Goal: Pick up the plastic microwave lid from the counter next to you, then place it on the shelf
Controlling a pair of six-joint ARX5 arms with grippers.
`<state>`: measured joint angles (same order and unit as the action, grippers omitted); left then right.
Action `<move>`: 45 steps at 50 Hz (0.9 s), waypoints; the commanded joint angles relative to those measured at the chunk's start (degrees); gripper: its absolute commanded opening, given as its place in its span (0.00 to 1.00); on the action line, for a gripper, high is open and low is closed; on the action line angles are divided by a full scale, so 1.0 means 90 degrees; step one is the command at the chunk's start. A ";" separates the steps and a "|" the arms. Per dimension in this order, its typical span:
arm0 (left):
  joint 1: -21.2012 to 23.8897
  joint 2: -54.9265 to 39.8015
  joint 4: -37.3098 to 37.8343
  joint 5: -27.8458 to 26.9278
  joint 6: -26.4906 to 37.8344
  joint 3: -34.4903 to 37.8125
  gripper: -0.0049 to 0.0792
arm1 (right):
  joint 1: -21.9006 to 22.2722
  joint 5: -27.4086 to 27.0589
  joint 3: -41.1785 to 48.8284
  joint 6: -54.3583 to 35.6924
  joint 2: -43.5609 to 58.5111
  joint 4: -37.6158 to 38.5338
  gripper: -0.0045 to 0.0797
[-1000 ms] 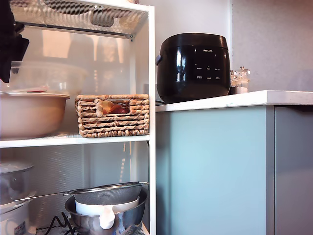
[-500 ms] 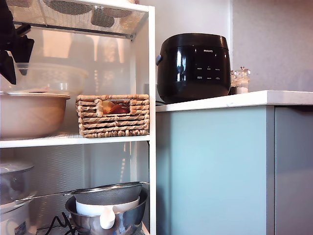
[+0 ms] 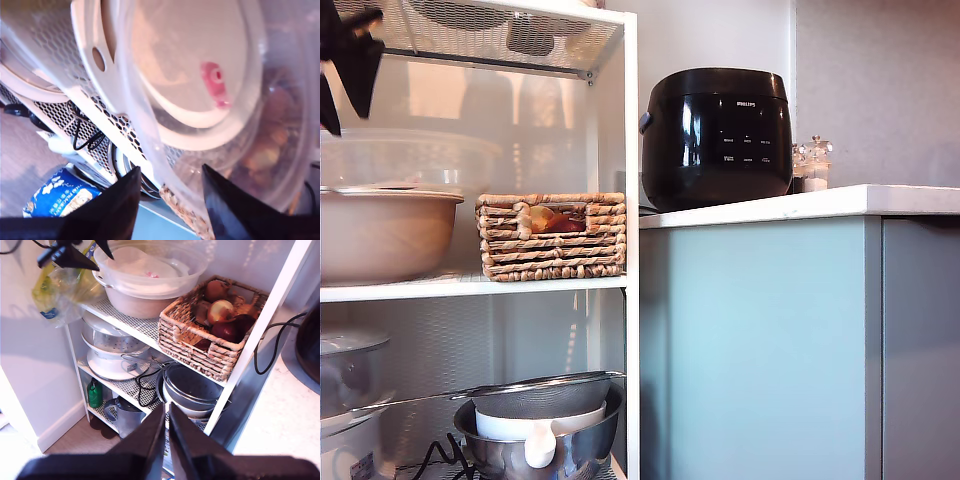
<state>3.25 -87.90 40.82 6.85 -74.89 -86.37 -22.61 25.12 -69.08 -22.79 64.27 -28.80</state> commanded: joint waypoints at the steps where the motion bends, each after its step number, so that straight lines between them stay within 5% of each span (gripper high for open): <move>1: 0.0017 0.0104 0.0032 -0.0075 0.0272 -0.0085 0.47 | -0.0036 0.0036 0.0036 -0.0017 -0.0007 0.0024 0.04; 8: 0.0017 0.0299 0.0187 -0.0253 0.0845 -0.0085 0.47 | -0.0036 0.0036 0.0036 -0.0019 -0.0007 0.0032 0.04; 24: 0.0034 0.0529 0.0967 -0.0760 0.3551 -0.0085 0.45 | -0.0034 0.0053 0.0036 -0.0017 -0.0007 0.0121 0.04; 31: 0.0066 0.0529 0.1358 -0.0675 0.5025 -0.0085 0.28 | -0.0034 0.0053 0.0036 -0.0017 -0.0007 0.0117 0.04; 37: 0.0117 0.0529 0.1430 -0.0532 0.5622 -0.0085 0.03 | -0.0034 0.0051 0.0036 -0.0017 -0.0007 0.0117 0.04; 45: 0.0197 0.0549 0.1418 -0.0138 0.5999 -0.0085 0.03 | -0.0034 0.0017 0.0036 0.0063 -0.0007 0.0017 0.04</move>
<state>4.43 -83.29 53.93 4.40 -21.93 -86.67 -22.61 25.12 -69.08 -22.72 64.27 -28.47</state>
